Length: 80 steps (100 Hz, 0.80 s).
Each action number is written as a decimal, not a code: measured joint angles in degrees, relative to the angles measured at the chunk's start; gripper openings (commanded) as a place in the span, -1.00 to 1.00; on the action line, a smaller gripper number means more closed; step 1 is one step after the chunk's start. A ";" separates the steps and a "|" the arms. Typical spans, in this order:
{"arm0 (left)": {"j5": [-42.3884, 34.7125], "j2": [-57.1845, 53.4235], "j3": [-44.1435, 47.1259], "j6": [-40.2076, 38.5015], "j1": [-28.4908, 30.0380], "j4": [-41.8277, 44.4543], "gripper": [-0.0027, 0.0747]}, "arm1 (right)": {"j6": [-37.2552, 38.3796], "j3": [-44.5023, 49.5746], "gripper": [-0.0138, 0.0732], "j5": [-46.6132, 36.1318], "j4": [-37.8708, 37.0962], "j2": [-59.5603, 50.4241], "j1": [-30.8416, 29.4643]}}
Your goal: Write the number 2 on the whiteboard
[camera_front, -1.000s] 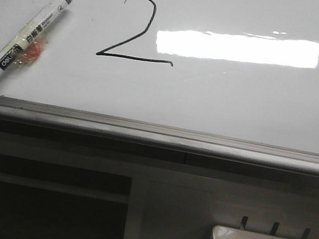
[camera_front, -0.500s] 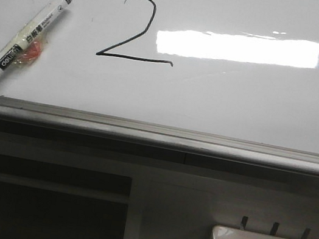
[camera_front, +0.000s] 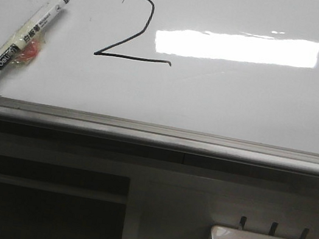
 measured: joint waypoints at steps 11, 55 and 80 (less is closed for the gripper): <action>2.07 -4.26 2.18 0.13 1.76 -2.91 -0.98 | 0.00 0.00 -0.82 0.00 0.00 0.00 0.00; 11.46 -20.91 16.31 11.71 15.80 -19.20 -0.98 | 0.00 0.00 -0.82 0.00 0.00 0.00 0.00; 17.12 -21.43 21.20 11.89 17.16 -18.92 -0.98 | 0.09 0.00 -0.82 0.00 0.00 0.00 0.00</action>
